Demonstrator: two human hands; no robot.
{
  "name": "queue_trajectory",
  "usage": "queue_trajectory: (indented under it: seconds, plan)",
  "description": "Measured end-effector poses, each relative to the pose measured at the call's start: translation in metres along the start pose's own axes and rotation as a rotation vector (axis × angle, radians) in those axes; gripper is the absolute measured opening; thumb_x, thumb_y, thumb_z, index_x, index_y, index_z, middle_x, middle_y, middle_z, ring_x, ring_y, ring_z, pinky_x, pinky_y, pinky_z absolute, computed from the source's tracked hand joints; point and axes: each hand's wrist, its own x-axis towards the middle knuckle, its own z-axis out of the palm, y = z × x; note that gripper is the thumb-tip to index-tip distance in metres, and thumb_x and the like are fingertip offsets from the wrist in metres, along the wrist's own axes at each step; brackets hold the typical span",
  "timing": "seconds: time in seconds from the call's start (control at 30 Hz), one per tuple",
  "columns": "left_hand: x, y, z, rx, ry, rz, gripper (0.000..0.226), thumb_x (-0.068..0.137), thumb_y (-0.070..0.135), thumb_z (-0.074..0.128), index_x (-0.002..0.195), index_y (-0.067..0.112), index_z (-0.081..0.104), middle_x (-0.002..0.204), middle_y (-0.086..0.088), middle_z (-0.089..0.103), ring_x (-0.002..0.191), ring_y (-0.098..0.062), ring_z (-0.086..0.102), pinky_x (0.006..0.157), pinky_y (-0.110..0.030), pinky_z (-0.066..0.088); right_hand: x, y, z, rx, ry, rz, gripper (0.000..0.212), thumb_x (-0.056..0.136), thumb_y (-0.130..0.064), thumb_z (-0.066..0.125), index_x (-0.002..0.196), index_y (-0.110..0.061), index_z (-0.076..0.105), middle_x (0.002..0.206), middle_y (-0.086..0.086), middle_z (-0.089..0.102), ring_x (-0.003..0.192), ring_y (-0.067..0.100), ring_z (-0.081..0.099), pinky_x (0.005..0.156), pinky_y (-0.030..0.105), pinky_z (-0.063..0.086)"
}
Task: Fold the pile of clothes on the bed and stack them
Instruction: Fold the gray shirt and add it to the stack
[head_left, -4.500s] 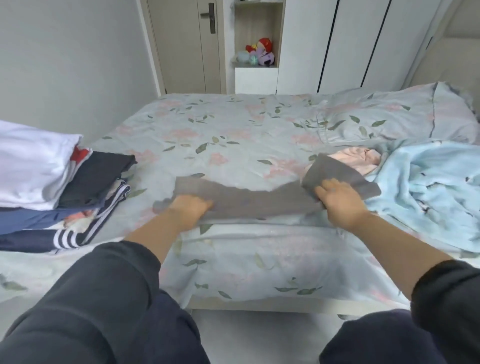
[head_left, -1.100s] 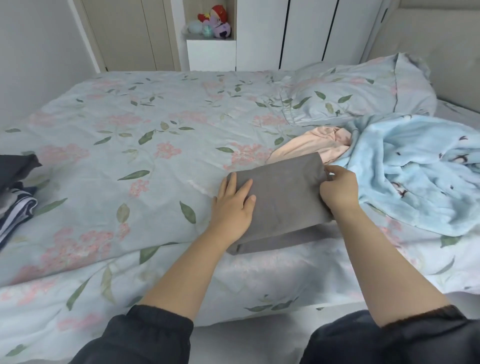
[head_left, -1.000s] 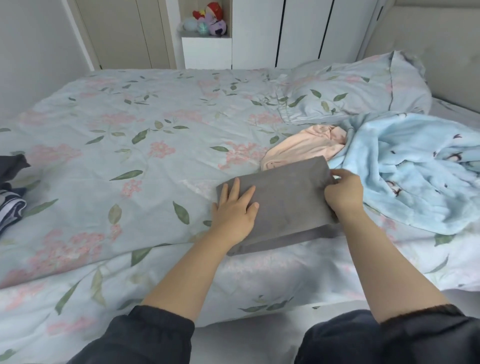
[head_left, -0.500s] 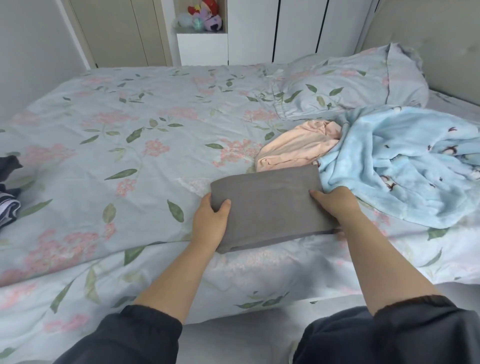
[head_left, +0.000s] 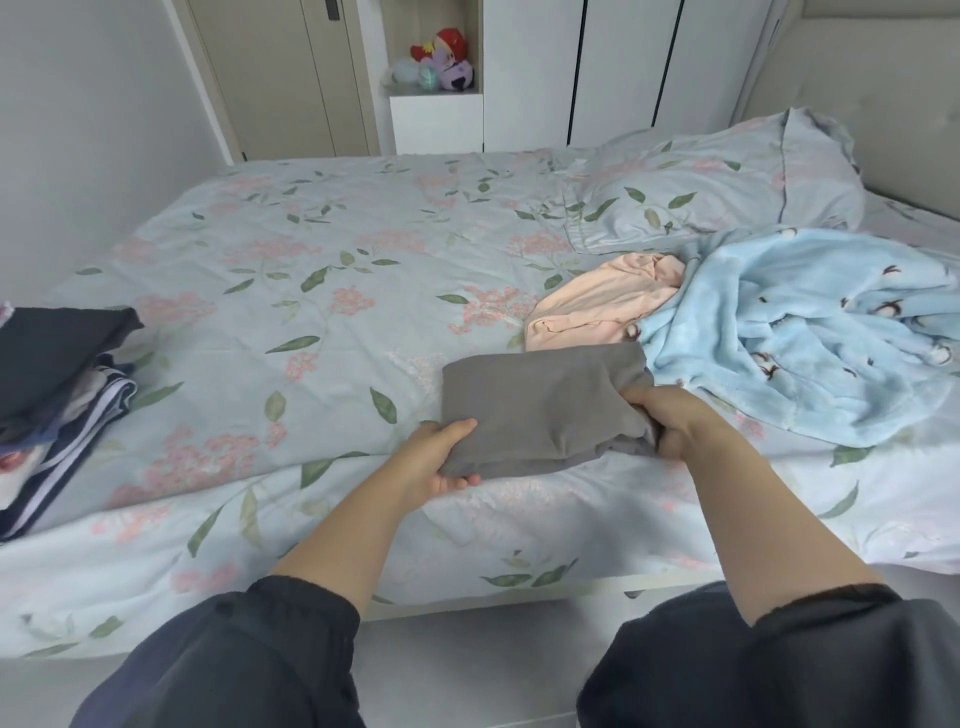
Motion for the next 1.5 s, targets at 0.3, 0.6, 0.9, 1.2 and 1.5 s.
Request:
queue_trajectory:
  seconds: [0.3,0.6,0.9,1.2,1.5]
  plan:
    - [-0.042,0.053,-0.039,-0.249,0.037,-0.007,0.016,0.093,0.020,0.054,0.105,0.016,0.064,0.092,-0.003,0.069,0.082,-0.018,0.066,0.061,-0.035,0.057,-0.047,-0.045,0.056,0.212,-0.212,-0.095,0.012,0.095,0.000,0.047,0.099,-0.001,0.059,0.086,0.017,0.063,0.065,0.023,0.065,0.046,0.028,0.055]
    - [-0.084,0.109,-0.140,-0.392,0.176,0.062,0.021,0.095,0.002,0.043,0.084,0.007,0.059,0.071,-0.005,0.066,0.062,-0.013,0.063,0.064,-0.023,0.056,-0.082,-0.099,0.163,0.375,-0.346,-0.094,0.024,0.100,-0.004,0.040,0.120,-0.006,0.052,0.096,0.013,0.062,0.081,0.028,0.060,0.042,0.039,0.055]
    - [-0.175,0.166,-0.272,-0.378,0.282,0.229,0.004,0.090,0.020,0.062,0.089,0.016,0.061,0.068,0.000,0.070,0.055,-0.014,0.068,0.049,-0.025,0.056,-0.113,-0.136,0.312,0.390,-0.613,-0.171,0.018,0.099,-0.007,0.041,0.104,-0.013,0.058,0.072,0.002,0.074,0.061,0.016,0.071,0.044,0.029,0.055]
    - [-0.271,0.218,-0.430,-0.229,0.866,0.448,0.016,0.091,0.002,0.050,0.080,0.014,0.053,0.072,-0.003,0.048,0.060,-0.013,0.047,0.042,-0.017,0.049,-0.162,-0.145,0.505,0.188,-0.856,-0.273,0.034,0.096,-0.003,0.048,0.129,-0.010,0.054,0.115,0.011,0.065,0.097,0.028,0.064,0.073,0.042,0.056]
    - [-0.212,0.156,-0.500,0.983,1.014,0.051,0.054,0.100,0.053,0.024,0.151,0.036,0.018,0.161,0.000,0.010,0.146,-0.029,0.010,0.115,-0.046,0.011,-0.125,-0.035,0.595,-0.135,-0.648,-0.189,0.019,0.092,0.002,0.055,0.111,-0.002,0.058,0.117,0.022,0.061,0.102,0.036,0.061,0.093,0.052,0.049]
